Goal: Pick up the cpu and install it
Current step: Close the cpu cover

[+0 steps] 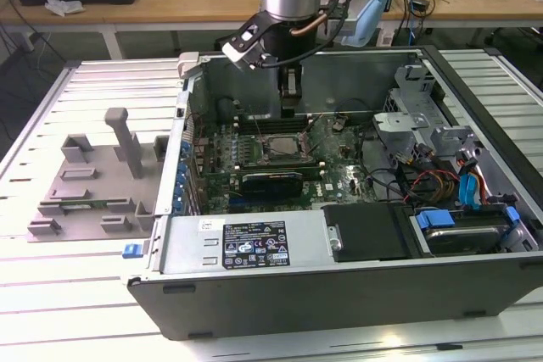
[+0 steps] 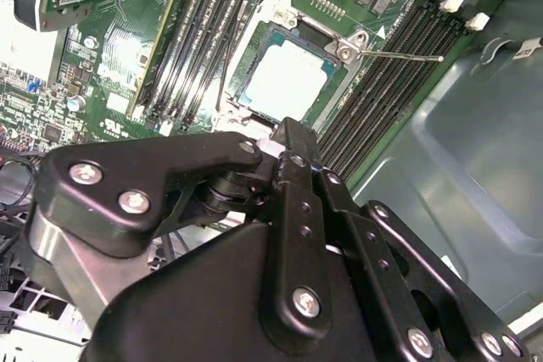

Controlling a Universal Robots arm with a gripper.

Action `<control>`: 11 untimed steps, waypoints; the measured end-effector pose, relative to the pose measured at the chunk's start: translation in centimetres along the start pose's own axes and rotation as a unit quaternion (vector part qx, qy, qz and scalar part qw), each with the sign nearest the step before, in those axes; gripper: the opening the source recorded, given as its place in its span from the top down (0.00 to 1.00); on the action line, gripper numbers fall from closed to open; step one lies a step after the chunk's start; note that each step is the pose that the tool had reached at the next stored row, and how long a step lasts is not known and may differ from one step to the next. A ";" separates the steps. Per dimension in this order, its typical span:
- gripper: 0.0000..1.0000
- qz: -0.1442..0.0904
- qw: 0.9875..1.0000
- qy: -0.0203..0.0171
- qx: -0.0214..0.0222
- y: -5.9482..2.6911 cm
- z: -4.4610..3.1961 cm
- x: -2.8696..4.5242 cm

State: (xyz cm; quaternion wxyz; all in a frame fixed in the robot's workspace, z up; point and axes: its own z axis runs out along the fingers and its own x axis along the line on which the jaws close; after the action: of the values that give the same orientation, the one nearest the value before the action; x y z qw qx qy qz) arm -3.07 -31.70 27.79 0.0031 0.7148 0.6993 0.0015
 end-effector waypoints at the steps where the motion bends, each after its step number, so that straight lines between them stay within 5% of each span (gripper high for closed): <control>1: 0.89 0.000 1.000 0.000 0.000 0.00 0.00 0.00; 8: 0.89 0.000 1.000 0.000 0.000 0.11 -1.02 0.00; 11: 0.89 0.000 1.000 0.000 0.000 1.11 -1.01 0.02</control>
State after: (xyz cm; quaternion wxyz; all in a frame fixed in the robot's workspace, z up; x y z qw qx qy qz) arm -1.96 -31.70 28.82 0.0033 0.7148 0.6993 0.0012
